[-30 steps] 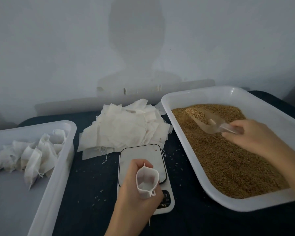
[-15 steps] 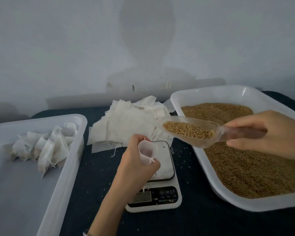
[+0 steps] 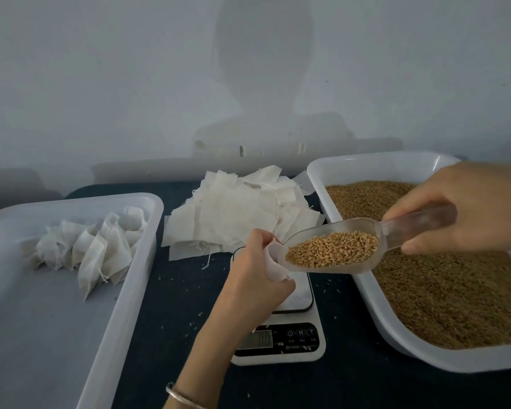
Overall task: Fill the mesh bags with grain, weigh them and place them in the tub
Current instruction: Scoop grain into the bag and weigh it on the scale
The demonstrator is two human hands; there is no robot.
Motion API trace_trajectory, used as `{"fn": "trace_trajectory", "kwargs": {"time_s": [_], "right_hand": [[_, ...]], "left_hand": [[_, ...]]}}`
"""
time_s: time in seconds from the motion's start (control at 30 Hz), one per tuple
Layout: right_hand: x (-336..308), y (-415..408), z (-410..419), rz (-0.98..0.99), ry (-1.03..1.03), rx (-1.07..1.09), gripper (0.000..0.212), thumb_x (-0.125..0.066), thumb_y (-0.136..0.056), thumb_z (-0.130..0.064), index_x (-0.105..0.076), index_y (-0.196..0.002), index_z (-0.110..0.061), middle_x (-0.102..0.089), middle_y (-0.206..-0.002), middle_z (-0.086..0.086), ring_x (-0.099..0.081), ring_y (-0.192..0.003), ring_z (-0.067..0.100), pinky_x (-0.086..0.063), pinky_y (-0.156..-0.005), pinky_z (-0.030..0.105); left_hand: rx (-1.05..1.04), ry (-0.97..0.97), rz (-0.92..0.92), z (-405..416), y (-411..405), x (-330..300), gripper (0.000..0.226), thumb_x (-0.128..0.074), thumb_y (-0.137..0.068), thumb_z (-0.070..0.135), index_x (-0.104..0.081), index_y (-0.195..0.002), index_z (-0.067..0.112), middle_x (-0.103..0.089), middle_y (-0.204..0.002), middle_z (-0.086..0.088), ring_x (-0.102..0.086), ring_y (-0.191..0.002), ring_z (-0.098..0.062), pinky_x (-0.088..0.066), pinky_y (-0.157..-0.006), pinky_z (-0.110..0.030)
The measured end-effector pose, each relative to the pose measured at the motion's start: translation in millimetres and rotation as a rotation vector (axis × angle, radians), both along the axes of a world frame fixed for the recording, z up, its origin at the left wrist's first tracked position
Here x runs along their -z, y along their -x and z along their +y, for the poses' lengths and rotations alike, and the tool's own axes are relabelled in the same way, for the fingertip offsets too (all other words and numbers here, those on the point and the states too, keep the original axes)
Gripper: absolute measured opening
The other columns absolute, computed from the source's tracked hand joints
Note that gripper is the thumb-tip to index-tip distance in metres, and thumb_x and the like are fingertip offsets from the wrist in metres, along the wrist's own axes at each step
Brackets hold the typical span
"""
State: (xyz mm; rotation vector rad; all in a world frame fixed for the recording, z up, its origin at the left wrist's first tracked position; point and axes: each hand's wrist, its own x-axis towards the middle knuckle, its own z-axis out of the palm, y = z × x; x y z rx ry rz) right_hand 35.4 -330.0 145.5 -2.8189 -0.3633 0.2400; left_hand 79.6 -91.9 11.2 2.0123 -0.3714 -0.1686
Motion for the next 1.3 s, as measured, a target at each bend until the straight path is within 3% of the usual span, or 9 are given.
{"fn": "trace_trajectory", "kwargs": {"time_s": [0.1, 0.23, 0.43, 0.53, 0.67, 1.0, 1.23, 1.3], "right_hand": [[-2.2, -4.4, 1.5, -0.009, 0.066, -0.008, 0.042, -0.051, -0.052, -0.073, -0.043, -0.093, -0.081, -0.059, -0.082, -0.045, -0.063, -0.078, -0.006, -0.054, -0.076, 0.028], [-7.1, -8.5, 3.9, -0.052, 0.128, -0.045, 0.041, -0.051, -0.052, -0.071, -0.041, -0.090, -0.083, -0.047, -0.080, -0.058, -0.048, -0.083, -0.024, -0.048, -0.066, 0.021], [-12.7, -8.4, 8.8, -0.059, 0.191, -0.057, 0.043, -0.051, -0.052, -0.072, -0.039, -0.092, -0.083, -0.043, -0.077, -0.061, -0.045, -0.079, -0.029, -0.041, -0.057, 0.018], [-13.3, -7.9, 9.1, -0.046, 0.200, -0.042, 0.042, -0.049, -0.052, -0.073, -0.041, -0.092, -0.082, -0.043, -0.080, -0.060, -0.054, -0.075, -0.020, -0.048, -0.063, 0.020], [-14.1, -7.9, 10.8, -0.041, 0.212, -0.020, 0.043, -0.050, -0.051, -0.073, -0.042, -0.092, -0.082, -0.042, -0.082, -0.061, -0.057, -0.072, -0.015, -0.050, -0.068, 0.019], [-19.8, -7.0, 12.9, -0.022, 0.230, -0.020, 0.045, -0.049, -0.050, -0.071, -0.043, -0.093, -0.080, -0.045, -0.079, -0.058, -0.056, -0.070, -0.014, -0.052, -0.069, 0.023], [-22.5, -6.6, 16.8, -0.018, 0.233, -0.024, 0.042, -0.060, -0.059, -0.067, -0.042, -0.094, -0.079, -0.043, -0.082, -0.059, -0.058, -0.070, -0.009, -0.052, -0.071, 0.023], [-23.4, -6.9, 17.0, -0.022, 0.233, -0.026, 0.040, -0.061, -0.060, -0.066, -0.044, -0.094, -0.078, -0.044, -0.081, -0.058, -0.058, -0.069, -0.009, -0.052, -0.070, 0.023]], "left_hand": [[0.009, -0.032, 0.001, -0.6, -0.2, 1.4, 0.046, -0.068, -0.076, 0.008, -0.041, -0.108, 0.028, -0.053, -0.096, 0.005, -0.054, -0.071, -0.009, -0.043, -0.050, -0.012], [0.008, -0.064, -0.002, -2.6, 0.6, 2.5, 0.048, -0.067, -0.077, 0.008, -0.039, -0.111, 0.027, -0.053, -0.094, 0.006, -0.053, -0.068, -0.008, -0.043, -0.048, -0.013], [0.005, -0.056, 0.006, -5.5, 1.7, 2.4, 0.047, -0.066, -0.078, 0.005, -0.039, -0.110, 0.027, -0.052, -0.093, 0.011, -0.054, -0.062, -0.003, -0.042, -0.047, -0.013], [0.016, -0.048, 0.005, -6.2, 1.6, 3.0, 0.045, -0.064, -0.080, 0.004, -0.038, -0.107, 0.028, -0.050, -0.094, 0.014, -0.055, -0.064, 0.009, -0.044, -0.047, -0.013], [0.012, -0.035, 0.009, -7.0, 1.5, 4.5, 0.042, -0.060, -0.080, 0.004, -0.038, -0.106, 0.028, -0.051, -0.092, 0.015, -0.050, -0.058, 0.011, -0.041, -0.045, -0.014], [0.024, -0.017, 0.005, -8.7, 3.8, 5.2, 0.042, -0.060, -0.081, 0.003, -0.037, -0.106, 0.027, -0.054, -0.095, 0.011, -0.053, -0.064, -0.003, -0.042, -0.048, -0.012], [0.029, -0.005, 0.016, -9.4, 5.5, 5.5, 0.042, -0.058, -0.081, 0.002, -0.037, -0.106, 0.028, -0.051, -0.097, 0.014, -0.052, -0.066, -0.003, -0.039, -0.049, -0.011], [0.034, -0.001, 0.007, -9.4, 5.9, 6.3, 0.042, -0.058, -0.080, 0.002, -0.036, -0.101, 0.031, -0.051, -0.095, 0.013, -0.052, -0.064, 0.004, -0.039, -0.048, -0.011]]}}
